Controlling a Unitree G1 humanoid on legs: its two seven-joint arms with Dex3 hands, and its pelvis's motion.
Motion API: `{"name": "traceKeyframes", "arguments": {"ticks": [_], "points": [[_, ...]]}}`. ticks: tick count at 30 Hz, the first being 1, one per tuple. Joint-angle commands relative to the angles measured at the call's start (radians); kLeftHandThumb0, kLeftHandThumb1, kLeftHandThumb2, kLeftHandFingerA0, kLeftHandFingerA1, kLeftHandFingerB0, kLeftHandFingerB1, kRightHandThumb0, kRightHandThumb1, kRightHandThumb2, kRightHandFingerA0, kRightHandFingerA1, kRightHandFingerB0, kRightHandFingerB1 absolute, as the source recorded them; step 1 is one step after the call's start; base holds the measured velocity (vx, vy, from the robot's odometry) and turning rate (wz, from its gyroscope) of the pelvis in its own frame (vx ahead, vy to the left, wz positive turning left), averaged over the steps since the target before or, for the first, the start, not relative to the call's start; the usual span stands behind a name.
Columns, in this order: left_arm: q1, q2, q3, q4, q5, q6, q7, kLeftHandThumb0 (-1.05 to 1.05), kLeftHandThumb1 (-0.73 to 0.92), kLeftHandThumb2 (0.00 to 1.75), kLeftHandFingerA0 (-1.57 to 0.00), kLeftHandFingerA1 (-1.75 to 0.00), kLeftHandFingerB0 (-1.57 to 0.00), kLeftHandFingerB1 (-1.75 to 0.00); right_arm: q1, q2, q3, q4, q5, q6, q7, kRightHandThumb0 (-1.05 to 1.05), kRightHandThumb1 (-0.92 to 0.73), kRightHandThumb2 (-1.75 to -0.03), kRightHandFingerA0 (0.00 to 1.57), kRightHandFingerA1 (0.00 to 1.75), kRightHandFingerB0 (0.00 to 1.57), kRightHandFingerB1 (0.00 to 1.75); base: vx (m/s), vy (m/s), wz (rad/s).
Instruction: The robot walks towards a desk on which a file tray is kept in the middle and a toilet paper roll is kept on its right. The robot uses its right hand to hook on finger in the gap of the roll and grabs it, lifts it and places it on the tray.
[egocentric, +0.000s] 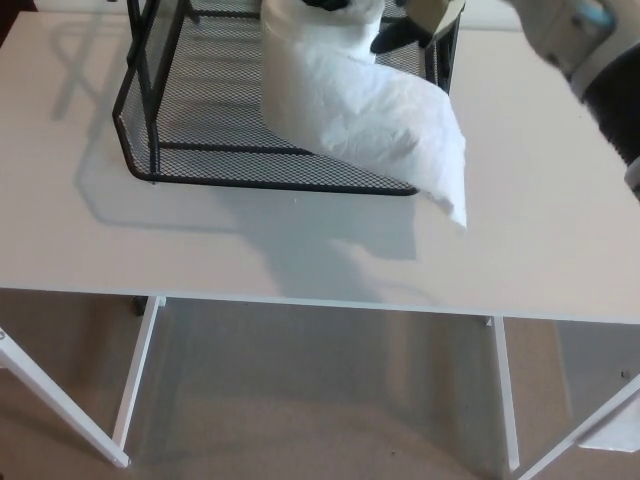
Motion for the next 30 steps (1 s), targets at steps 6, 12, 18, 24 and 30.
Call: {"name": "traceKeyframes", "arguments": {"ticks": [6, 12, 18, 24, 30], "points": [[0.010, 0.013, 0.020, 0.051, -0.004, -0.003, 0.000, -0.60, 0.92, 0.77, -0.22, -0.48, -0.22, -0.42, -0.201, -0.074, -0.117, -0.001, 0.161, 0.143, 0.416, -0.37, -0.66, -0.59, 0.72, 0.85, 0.41, 0.41, 0.00, 0.000, 0.00], [0.032, 0.016, 0.008, 0.036, 0.011, -0.020, 0.006, -0.61, 0.92, 0.78, -0.22, -0.46, -0.21, -0.42, -0.252, -0.166, -0.195, 0.006, 0.195, 0.180, 0.468, -0.35, -0.67, -0.60, 0.77, 0.80, 0.34, 0.37, 0.00, 0.000, 0.00], [0.015, -0.006, 0.047, 0.059, -0.020, 0.010, 0.025, -0.64, 0.92, 0.74, -0.25, -0.48, -0.21, -0.41, -0.199, -0.337, -0.330, -0.095, 0.272, 0.202, 0.502, -0.37, -0.64, -0.59, 0.79, 0.97, 0.35, 0.36, 0.00, 0.000, 0.00], [0.026, -0.013, 0.066, 0.056, -0.035, 0.011, 0.013, -0.62, 0.92, 0.74, -0.19, -0.46, -0.19, -0.41, 0.054, -0.598, -0.677, -0.421, 0.410, 0.425, 0.504, -0.33, -0.65, -0.60, 0.80, 0.86, 0.31, 0.34, 0.00, 0.000, 0.00], [0.016, 0.006, 0.055, 0.075, -0.015, -0.009, 0.006, -0.62, 0.92, 0.76, -0.17, -0.45, -0.18, -0.41, 0.492, -0.795, -1.167, -0.457, 0.453, 0.292, 0.417, -0.65, -0.51, -0.86, 0.83, 0.69, 0.24, 0.47, 0.00, 0.000, 0.00]]}}
